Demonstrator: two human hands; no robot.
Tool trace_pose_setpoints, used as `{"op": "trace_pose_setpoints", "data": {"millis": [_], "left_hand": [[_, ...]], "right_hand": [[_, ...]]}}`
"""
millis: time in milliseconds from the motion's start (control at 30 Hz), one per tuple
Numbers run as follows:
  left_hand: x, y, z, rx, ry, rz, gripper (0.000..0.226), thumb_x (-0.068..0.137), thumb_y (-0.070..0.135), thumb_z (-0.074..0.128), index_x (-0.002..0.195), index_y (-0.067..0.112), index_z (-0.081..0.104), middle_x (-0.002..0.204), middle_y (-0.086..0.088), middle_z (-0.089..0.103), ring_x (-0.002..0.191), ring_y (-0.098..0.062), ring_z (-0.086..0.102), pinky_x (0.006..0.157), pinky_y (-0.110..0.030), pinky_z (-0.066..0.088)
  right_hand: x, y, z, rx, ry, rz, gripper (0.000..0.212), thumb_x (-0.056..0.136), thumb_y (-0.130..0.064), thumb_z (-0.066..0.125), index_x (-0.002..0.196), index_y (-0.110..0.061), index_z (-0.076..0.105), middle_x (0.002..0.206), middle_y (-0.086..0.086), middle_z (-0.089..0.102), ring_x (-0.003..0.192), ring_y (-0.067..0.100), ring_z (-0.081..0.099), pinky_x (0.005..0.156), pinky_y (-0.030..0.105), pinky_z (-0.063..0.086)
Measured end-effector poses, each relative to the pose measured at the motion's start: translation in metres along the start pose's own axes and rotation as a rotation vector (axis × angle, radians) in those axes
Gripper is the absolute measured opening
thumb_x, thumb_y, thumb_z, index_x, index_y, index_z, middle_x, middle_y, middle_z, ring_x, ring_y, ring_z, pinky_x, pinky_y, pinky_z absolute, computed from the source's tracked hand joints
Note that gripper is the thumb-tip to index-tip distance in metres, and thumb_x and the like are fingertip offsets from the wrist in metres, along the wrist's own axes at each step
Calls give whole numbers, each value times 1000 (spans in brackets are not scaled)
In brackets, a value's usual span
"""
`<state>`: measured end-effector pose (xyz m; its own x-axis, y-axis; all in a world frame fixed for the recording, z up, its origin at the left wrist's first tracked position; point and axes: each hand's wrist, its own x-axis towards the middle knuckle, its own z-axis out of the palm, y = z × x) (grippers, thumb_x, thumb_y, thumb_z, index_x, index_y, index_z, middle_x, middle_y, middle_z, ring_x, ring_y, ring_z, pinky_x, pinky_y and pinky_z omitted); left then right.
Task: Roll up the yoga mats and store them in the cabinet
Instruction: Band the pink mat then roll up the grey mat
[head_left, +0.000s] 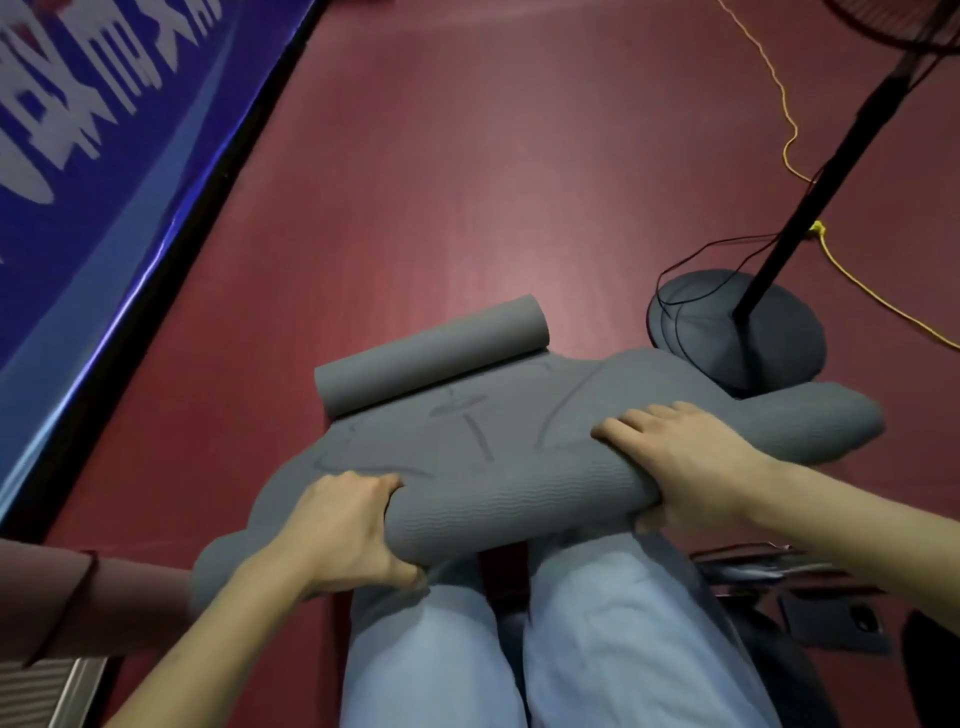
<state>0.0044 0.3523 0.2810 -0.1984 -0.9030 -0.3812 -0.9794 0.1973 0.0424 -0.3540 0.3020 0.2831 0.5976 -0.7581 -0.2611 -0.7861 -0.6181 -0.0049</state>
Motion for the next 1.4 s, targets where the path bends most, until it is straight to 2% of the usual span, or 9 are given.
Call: {"op": "trace_pose_setpoints", "data": {"millis": [133,433,600,667,767,967,1133,1267,1400], "left_hand": [[-4,-1,5,-90,-85,-7,75,36,83,71,93,35,61,83,19,66,80,-9,63,72,-33,51],[-5,-12,23,-135,50,-6,77,48,78,63,107,31,47,100,16,34,95,-11,37,82,-31,43],[1,-2,38,32,185,-57,107,34,83,71,120,22,52,103,8,60,93,-19,61,71,-33,52],[4,2,37,70,196,-87,94,32,79,75,105,23,54,91,9,64,81,-19,66,59,-32,45],[9,-6,23,77,101,-97,83,44,76,68,108,26,49,102,9,68,93,-21,68,67,-35,47],[35,-12,-15,19,-98,-47,81,43,71,81,110,33,55,100,9,69,88,-20,66,75,-35,53],[42,-14,-9,-34,-100,-54,80,40,72,78,107,37,52,99,14,64,91,-18,64,73,-35,48],[38,-14,-2,-136,-60,-106,82,42,68,78,105,30,41,104,13,43,98,-14,46,80,-34,45],[35,-8,7,-83,91,-138,78,52,68,74,111,29,42,110,9,50,103,-18,55,82,-32,46]], "right_hand": [[-10,-9,22,-82,101,-17,82,50,-55,76,123,-24,55,106,-5,64,94,23,64,80,40,51],[63,2,-46,38,-364,-115,69,49,-46,88,110,-34,58,93,-14,56,88,16,60,70,30,46],[86,10,-45,276,-584,-33,69,47,-37,98,98,-42,52,94,-21,58,97,13,60,86,31,53],[81,6,-41,170,-455,-19,71,46,-45,92,104,-37,52,94,-15,59,93,18,62,77,32,52],[62,-6,-12,-57,-68,-46,67,52,-53,76,107,-27,47,101,-6,59,93,23,64,70,35,49],[47,-14,23,-64,335,-35,75,38,-33,76,108,-11,62,98,6,64,88,30,64,78,42,54],[54,-17,23,-98,289,28,69,33,-21,76,99,-16,58,92,4,62,83,30,62,76,41,51],[75,-6,-5,-143,57,-48,65,56,-30,79,112,-20,47,103,0,62,94,26,64,80,37,48],[89,-2,-38,-114,-121,-52,69,56,-35,83,107,-18,40,102,4,64,87,32,65,63,35,39]]}}
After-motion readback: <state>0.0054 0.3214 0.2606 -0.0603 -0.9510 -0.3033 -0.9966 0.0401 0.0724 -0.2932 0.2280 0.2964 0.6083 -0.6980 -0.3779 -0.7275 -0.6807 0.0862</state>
